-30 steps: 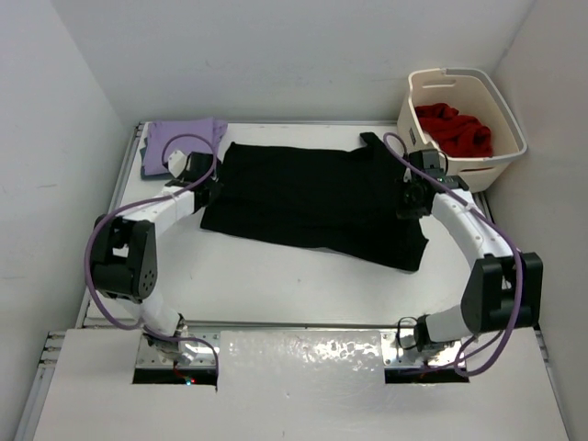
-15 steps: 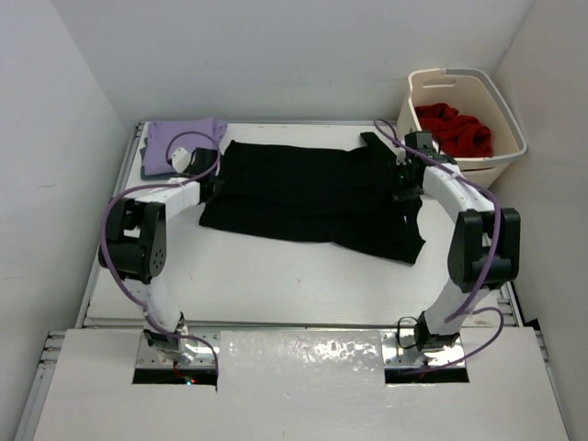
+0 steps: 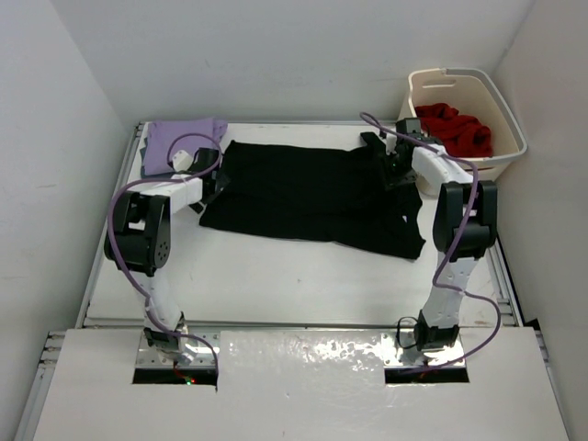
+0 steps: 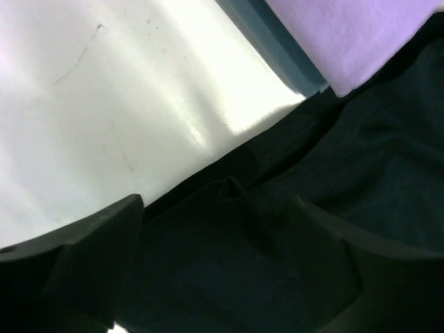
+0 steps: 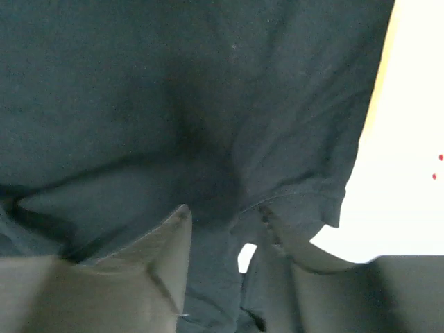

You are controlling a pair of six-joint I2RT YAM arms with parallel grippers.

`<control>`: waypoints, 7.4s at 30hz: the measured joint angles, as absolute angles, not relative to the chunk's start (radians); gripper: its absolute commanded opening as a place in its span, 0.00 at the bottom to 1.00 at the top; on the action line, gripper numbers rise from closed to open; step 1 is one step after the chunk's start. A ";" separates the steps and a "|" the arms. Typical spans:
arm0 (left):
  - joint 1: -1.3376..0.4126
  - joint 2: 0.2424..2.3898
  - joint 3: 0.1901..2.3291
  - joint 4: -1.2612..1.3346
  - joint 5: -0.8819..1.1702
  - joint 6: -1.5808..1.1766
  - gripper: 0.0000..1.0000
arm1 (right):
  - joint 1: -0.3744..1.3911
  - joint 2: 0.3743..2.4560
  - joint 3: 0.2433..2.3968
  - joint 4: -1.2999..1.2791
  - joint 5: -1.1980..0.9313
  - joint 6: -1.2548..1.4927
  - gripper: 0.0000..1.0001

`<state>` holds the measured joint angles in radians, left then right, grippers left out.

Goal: Fold and stack the t-shirts
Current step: Fold the flattened tshirt in 1/3 of the way, then grap the side of the flattened tshirt furthest away from the robot with both arms

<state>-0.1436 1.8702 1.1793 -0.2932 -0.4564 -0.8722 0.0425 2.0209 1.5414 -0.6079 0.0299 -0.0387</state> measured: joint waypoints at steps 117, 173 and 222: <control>-0.260 1.789 0.951 -0.030 -0.280 -0.617 1.00 | 0.007 1.608 0.989 -0.364 0.150 0.149 0.00; -0.265 1.375 0.581 -0.200 -0.197 -0.767 1.00 | 0.088 1.234 0.444 -0.221 -0.167 0.367 0.99; -0.201 1.530 0.724 -0.167 0.019 -0.618 1.00 | 0.102 1.612 1.034 -0.223 -0.157 0.309 0.99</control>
